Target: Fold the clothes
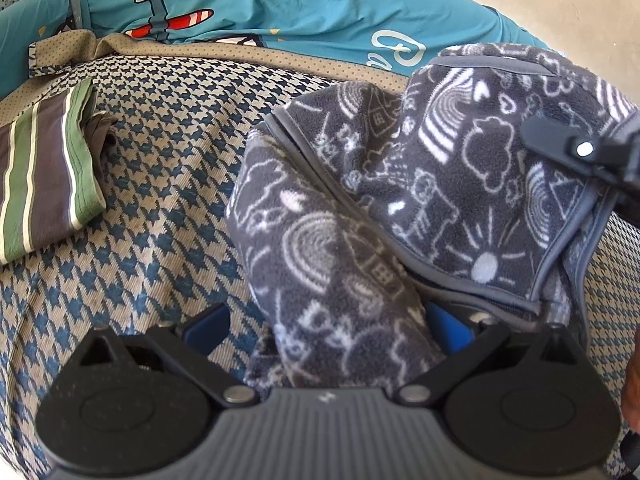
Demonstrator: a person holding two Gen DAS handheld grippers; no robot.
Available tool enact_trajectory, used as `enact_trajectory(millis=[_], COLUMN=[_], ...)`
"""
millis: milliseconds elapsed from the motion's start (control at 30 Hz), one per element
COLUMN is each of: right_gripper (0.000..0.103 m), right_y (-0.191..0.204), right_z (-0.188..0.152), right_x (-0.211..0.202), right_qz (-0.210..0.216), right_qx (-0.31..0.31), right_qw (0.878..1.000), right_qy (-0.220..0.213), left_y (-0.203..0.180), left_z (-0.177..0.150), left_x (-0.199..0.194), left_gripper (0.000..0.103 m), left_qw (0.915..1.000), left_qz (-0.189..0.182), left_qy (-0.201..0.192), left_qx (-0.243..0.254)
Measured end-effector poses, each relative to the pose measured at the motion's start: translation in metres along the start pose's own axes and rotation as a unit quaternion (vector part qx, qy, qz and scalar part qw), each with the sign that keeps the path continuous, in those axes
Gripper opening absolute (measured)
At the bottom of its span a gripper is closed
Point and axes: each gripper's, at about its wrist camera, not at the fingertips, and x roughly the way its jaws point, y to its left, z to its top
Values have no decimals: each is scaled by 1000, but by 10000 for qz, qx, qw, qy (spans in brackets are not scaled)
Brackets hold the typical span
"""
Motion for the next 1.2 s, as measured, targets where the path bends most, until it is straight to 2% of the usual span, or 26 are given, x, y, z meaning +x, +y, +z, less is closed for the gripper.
enact_trajectory(millis=[67, 133, 233, 333, 500, 700, 800, 967, 1200], right_gripper=[36, 18, 10, 9, 9, 9, 9, 9, 9], right_y=[-3, -7, -11, -11, -11, -24, -31, -38, -56], right_z=[-2, -3, -2, 2, 9, 12, 11, 9, 8], right_x=[4, 5, 0, -10, -30, -53, -65, -92, -122], right_qz=[3, -6, -1, -34, -224, -562, -688, -852, -1162], right_qx=[122, 243, 339, 335, 199, 280, 353, 348, 625], right_qw=[9998, 9994, 9991, 9992, 9995, 9980, 9969, 9954, 9906], right_qy=[149, 248, 259, 229, 24, -114, -135, -276, -372], left_y=[1, 1, 2, 3, 8, -2, -6, -6, -18], left_z=[-2, -4, -7, -9, -22, -39, -49, -68, -88], left_x=[-2, -5, -8, -12, -28, -40, -42, -38, -38], left_gripper=[103, 103, 103, 103, 103, 103, 103, 103, 103], left_qw=[10000, 9999, 9998, 9997, 9978, 9963, 9951, 9909, 9900], left_qz=[-25, -49, -86, -123, -437, -757, -932, -1315, -1398], left_qy=[-29, -58, -101, -144, -235, -313, -265, 43, 153], left_qx=[-36, -73, -128, -182, -446, -259, -191, -287, -102])
